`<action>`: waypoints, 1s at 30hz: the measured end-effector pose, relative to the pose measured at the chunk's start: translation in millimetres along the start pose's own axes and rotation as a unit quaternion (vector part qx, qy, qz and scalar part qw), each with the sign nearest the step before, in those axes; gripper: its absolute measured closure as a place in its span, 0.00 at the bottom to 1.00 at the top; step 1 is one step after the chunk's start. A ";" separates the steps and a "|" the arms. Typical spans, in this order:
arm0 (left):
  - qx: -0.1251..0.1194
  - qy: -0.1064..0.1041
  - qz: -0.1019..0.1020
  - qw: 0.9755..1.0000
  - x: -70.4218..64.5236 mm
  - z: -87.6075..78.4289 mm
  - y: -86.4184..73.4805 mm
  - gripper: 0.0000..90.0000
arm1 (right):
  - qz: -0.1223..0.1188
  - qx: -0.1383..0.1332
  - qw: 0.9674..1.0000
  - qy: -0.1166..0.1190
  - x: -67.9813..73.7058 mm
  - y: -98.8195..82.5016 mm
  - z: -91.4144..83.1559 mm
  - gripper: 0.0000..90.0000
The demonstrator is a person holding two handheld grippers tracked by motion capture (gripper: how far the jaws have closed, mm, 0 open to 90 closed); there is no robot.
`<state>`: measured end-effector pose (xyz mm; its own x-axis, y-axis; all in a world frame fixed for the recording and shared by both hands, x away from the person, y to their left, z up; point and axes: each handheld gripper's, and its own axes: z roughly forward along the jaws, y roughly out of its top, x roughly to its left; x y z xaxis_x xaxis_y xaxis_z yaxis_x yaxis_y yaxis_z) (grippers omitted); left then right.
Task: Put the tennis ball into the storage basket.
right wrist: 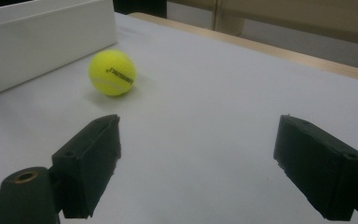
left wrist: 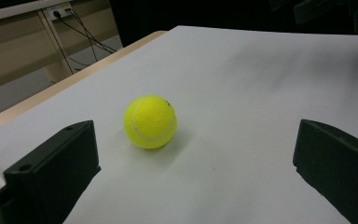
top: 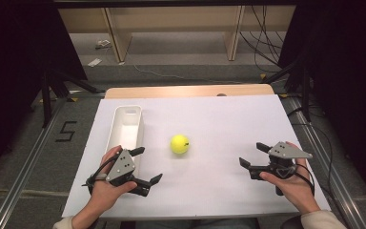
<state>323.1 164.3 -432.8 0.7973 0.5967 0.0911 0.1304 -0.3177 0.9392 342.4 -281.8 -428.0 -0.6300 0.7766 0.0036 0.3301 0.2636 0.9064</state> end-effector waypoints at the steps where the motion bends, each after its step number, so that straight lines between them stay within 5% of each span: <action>1: 0.000 0.000 0.000 1.000 0.0 0.0 0.0 0.00 | -0.001 0.001 1.000 0.002 0.3 0.0 0.7 0.17; 13: 0.000 -0.003 0.004 1.000 -2.4 -0.3 0.7 0.00 | -0.005 0.003 1.000 0.012 6.4 2.4 8.7 0.17; 30: 0.005 -0.007 0.008 1.000 -3.7 1.6 0.4 0.00 | -0.011 0.007 0.999 0.044 27.5 14.9 42.2 0.17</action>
<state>321.1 160.8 -433.4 0.8074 0.5811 0.1017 0.1237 -0.3352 0.9340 359.6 -232.3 -432.2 -0.6963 0.7175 0.0205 0.3248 0.2895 0.9004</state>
